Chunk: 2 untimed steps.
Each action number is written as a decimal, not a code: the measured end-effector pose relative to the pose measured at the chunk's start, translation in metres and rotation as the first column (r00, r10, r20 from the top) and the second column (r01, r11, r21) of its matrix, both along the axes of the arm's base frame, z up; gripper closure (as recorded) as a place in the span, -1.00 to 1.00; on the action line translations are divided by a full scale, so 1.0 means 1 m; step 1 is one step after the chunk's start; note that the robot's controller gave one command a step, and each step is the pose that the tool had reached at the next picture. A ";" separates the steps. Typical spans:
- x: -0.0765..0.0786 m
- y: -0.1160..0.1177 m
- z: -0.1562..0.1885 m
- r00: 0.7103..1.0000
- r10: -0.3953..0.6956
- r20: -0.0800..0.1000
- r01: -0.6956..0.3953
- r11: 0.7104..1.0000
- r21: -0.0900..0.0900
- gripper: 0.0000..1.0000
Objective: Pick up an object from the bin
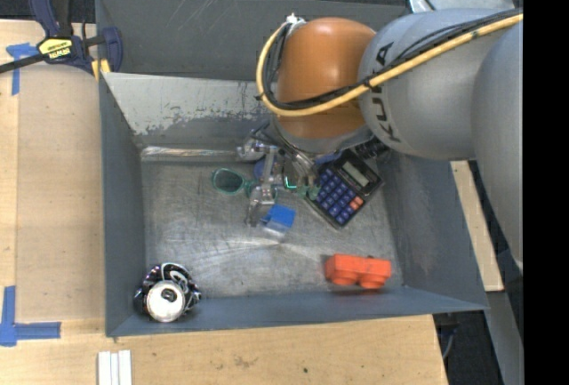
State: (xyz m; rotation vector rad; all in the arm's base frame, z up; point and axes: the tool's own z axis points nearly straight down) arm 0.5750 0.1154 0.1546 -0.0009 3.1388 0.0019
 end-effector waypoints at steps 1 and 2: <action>0.030 -0.007 -0.036 1.000 0.027 0.014 -0.027 1.000 0.002 -1.00; 0.049 -0.015 -0.075 0.999 0.047 0.005 -0.047 0.999 0.000 1.00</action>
Offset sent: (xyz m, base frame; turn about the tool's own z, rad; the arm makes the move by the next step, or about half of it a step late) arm 0.0024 -0.0159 -0.0846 0.2311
